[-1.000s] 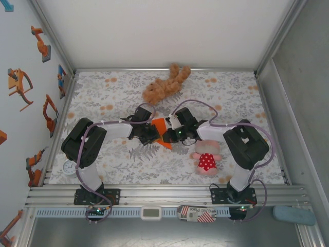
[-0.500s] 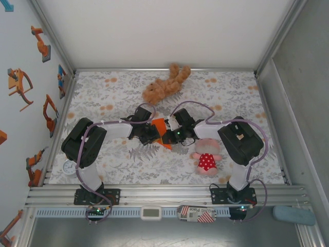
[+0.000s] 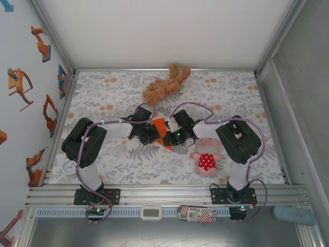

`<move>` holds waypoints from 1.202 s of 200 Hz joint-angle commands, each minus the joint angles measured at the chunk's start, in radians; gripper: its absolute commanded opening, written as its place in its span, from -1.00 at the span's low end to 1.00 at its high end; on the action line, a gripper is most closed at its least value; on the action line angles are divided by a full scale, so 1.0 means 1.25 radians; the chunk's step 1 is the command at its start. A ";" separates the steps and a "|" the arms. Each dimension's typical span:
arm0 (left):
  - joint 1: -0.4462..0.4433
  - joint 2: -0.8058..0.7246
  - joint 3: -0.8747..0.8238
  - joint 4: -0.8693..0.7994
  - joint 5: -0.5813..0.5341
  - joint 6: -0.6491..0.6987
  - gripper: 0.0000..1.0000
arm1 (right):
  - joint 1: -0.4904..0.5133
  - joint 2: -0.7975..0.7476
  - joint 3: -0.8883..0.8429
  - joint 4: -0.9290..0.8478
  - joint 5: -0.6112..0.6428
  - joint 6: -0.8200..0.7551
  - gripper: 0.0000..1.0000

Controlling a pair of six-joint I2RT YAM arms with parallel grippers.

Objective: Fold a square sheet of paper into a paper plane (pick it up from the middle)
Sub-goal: Third fold the triangle at the center of the table.

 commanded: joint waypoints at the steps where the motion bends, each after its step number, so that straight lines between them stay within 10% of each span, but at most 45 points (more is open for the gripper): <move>1: -0.004 0.059 -0.023 -0.095 -0.064 0.011 -0.77 | -0.002 0.011 0.020 -0.039 0.000 -0.025 -1.00; 240: 0.000 0.079 -0.016 -0.136 -0.098 0.022 -0.79 | -0.024 -0.075 -0.072 -0.230 0.021 -0.232 -1.00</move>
